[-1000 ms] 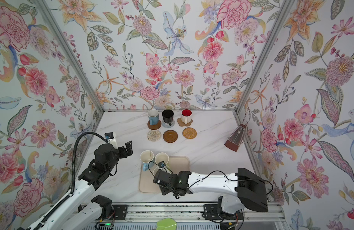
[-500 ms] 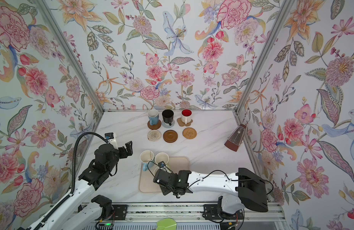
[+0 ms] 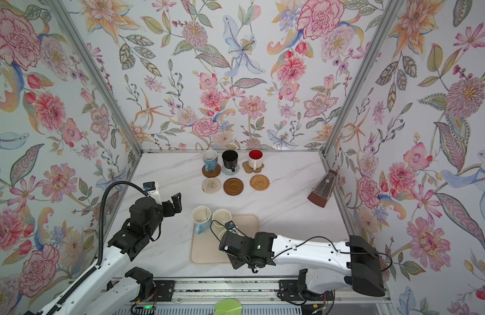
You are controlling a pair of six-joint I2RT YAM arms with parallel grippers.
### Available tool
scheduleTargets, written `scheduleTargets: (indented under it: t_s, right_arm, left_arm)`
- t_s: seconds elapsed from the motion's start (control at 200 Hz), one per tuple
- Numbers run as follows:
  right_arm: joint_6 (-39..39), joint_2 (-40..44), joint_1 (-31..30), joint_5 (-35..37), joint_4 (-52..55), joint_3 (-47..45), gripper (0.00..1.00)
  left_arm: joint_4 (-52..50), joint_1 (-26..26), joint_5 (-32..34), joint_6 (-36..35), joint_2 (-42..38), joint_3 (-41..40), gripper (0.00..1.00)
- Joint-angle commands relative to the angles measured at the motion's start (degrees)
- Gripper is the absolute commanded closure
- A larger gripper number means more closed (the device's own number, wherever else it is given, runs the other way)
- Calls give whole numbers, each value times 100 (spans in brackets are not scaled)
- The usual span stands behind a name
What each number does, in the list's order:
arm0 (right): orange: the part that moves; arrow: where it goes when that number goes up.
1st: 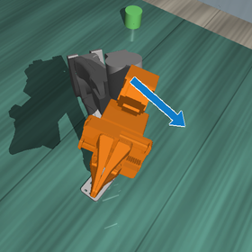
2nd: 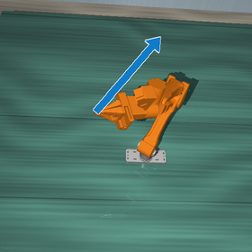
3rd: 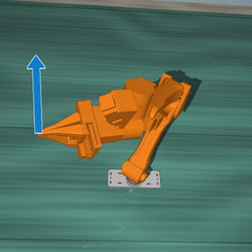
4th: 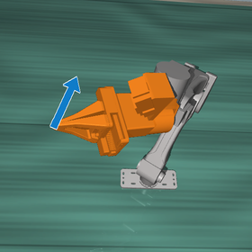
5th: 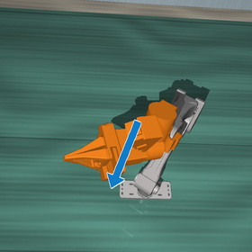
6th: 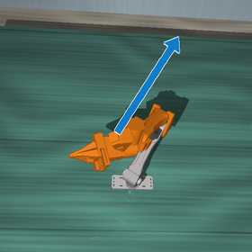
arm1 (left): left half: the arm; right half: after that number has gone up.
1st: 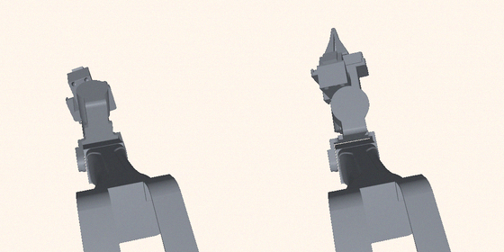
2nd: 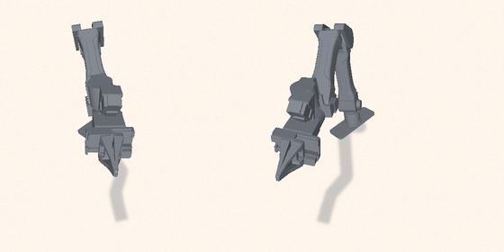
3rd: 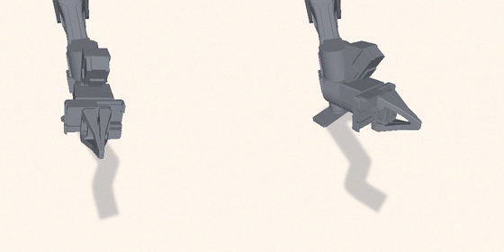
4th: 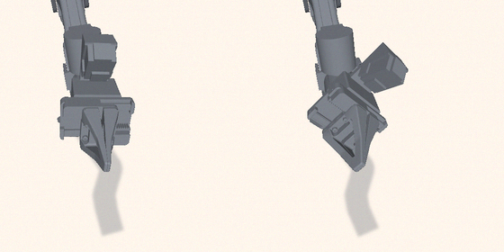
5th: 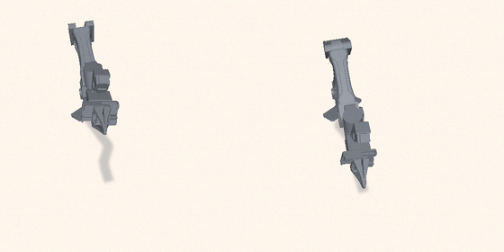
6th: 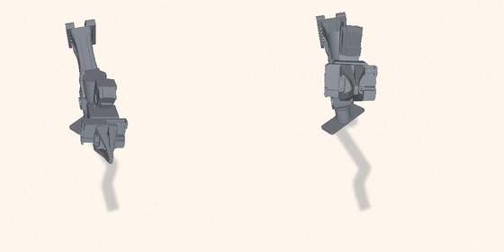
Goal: Place cups on coasters
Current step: Pick up the cup from the tray.
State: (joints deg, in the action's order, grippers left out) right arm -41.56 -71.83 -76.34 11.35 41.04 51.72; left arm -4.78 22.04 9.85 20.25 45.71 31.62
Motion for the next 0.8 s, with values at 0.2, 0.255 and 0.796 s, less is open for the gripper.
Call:
scheduleTargets:
  t_s: [0.2, 0.255, 0.796]
  right_arm:
    - [-402, 1036, 657, 289, 612, -112, 100]
    - [-345, 1143, 970, 257, 702, -73, 100]
    - [1441, -4, 3351, -24, -90, 948, 100]
  left_arm:
    - [262, 15, 219, 163, 25, -87, 1]
    - [257, 19, 229, 179, 34, -94, 1]
    - [-18, 24, 309, 281, -348, -233, 1]
